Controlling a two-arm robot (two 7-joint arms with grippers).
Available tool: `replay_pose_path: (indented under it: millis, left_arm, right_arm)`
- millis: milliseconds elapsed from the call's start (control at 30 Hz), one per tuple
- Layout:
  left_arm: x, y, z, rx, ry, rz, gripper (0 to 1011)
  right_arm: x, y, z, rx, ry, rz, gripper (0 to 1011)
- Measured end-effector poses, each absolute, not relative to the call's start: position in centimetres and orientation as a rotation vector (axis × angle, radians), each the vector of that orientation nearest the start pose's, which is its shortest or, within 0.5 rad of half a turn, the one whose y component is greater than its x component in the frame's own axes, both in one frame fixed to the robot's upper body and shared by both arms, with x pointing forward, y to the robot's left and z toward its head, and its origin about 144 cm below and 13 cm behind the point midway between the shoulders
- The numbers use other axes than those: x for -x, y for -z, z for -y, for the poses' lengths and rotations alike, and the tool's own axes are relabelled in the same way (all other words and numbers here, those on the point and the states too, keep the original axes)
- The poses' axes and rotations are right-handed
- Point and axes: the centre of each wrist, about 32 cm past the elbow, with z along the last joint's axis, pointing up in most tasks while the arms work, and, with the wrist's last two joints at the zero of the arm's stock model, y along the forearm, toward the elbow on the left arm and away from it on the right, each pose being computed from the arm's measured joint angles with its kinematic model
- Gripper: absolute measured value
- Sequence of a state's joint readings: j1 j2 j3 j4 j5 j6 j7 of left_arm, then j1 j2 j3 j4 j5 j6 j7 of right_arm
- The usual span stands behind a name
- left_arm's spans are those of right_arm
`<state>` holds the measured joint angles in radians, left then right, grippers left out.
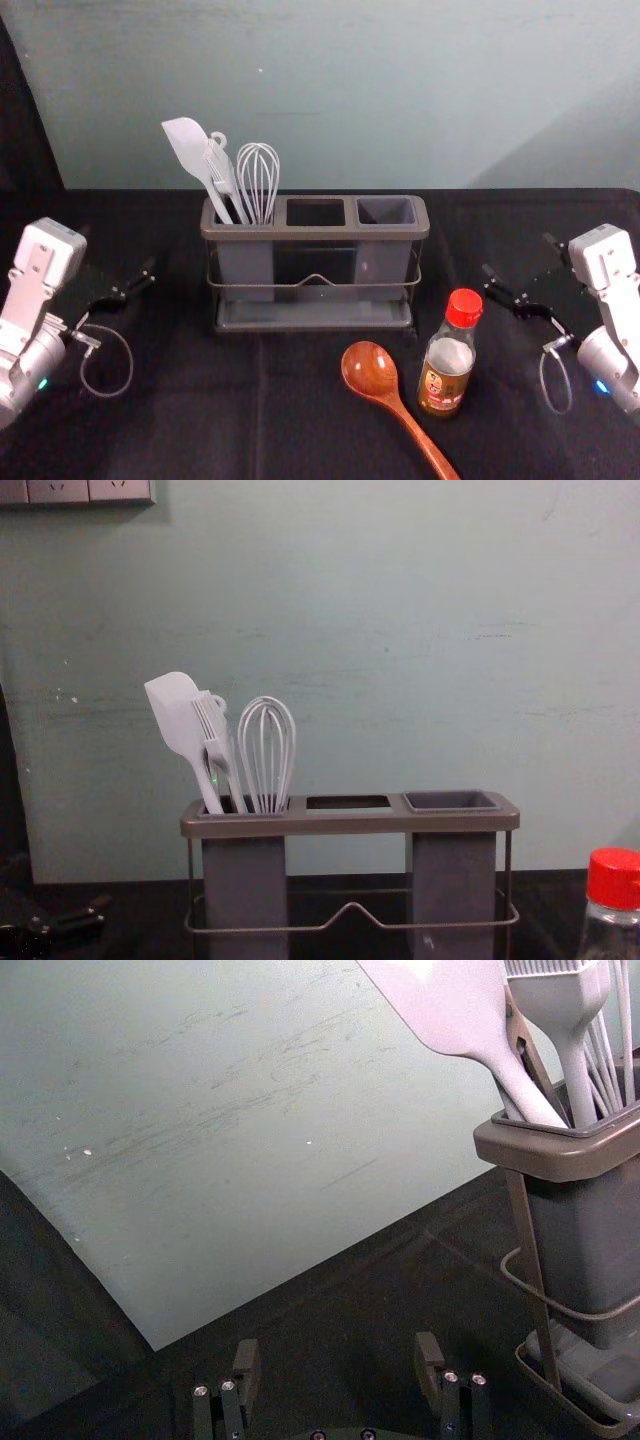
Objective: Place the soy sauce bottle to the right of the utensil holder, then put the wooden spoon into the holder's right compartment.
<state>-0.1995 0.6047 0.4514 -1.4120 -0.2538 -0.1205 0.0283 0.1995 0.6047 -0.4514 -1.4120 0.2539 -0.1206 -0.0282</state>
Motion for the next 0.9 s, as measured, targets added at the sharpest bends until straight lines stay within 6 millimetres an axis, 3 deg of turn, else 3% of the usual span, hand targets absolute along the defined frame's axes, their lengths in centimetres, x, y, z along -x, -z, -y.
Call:
replay_pose_path:
  millis: [900]
  left_arm:
    - [-48.86, -113.98, -30.96, -0.304, -1.248, 0.285, 1011]
  right_arm:
    - [-48.86, -113.98, 30.96, 0.304, 1.248, 0.285, 1003]
